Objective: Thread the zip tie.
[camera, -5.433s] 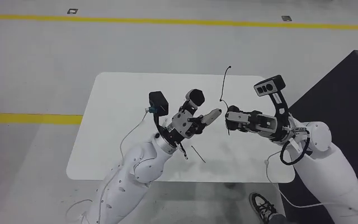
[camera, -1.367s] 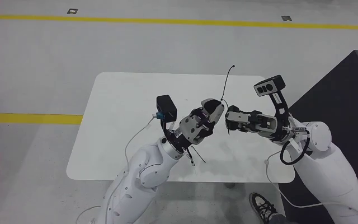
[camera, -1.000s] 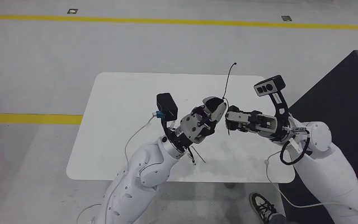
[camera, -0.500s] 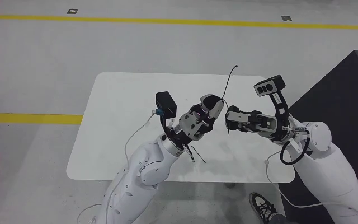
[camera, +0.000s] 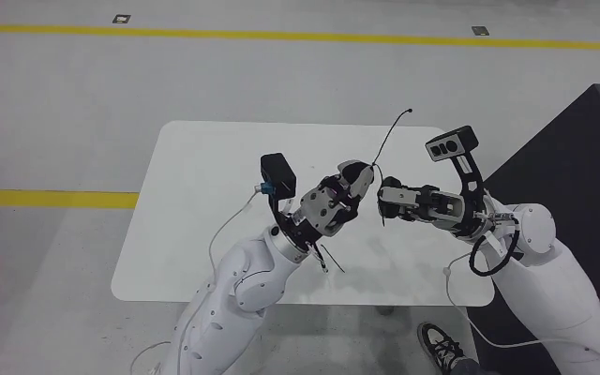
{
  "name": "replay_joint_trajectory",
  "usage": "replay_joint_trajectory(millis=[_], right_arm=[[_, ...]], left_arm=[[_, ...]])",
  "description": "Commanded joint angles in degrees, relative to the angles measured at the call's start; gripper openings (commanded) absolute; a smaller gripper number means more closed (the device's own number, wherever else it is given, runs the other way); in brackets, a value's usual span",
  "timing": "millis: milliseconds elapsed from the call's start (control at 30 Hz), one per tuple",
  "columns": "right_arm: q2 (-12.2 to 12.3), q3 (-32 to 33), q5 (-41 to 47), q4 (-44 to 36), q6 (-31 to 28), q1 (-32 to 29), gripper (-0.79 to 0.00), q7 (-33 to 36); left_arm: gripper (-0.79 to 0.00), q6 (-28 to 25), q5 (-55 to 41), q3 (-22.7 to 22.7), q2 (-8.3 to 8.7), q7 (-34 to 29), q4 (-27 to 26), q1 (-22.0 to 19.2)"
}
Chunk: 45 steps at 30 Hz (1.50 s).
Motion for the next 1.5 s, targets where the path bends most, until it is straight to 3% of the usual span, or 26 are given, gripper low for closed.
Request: replay_joint_trajectory(millis=[0,300,467,633,667,733,767,1167,1467], right_arm=[[0.0,0.0,0.0,0.0,0.0,0.0,-0.785,0.0],[0.0,0.0,0.0,0.0,0.0,0.0,-0.785,0.0],[0.0,0.0,0.0,0.0,0.0,0.0,-0.785,0.0],[0.0,0.0,0.0,0.0,0.0,0.0,-0.785,0.0],[0.0,0.0,0.0,0.0,0.0,0.0,-0.785,0.0],[0.0,0.0,0.0,0.0,0.0,0.0,-0.785,0.0],[0.0,0.0,0.0,0.0,0.0,0.0,-0.785,0.0],[0.7,3.5,-25.8,-1.8,-4.2,-1.7,-0.785,-1.5],[0.9,4.1,-38.7,-3.9,-10.3,-2.4,-0.785,-2.5]], left_arm=[[-0.785,-0.1,0.2,0.0,-0.04,0.0,0.0,0.0],[-0.742,-0.2,0.1,-0.7,-0.13,0.2,0.8,0.5],[-0.674,0.0,-0.3,-3.2,0.12,1.8,1.5,1.6],[-0.656,0.2,-0.4,-6.5,0.48,2.8,1.0,2.4],[-0.619,0.2,-0.2,-7.0,0.54,2.9,0.8,2.5],[-0.471,0.2,-0.9,-7.5,0.59,2.7,0.8,2.6],[0.000,0.2,-1.3,-7.7,0.58,2.7,0.8,2.6],[0.000,0.2,-1.3,-7.7,0.58,2.7,0.8,2.6],[0.000,0.4,-0.9,-7.6,0.61,2.4,0.8,2.8]])
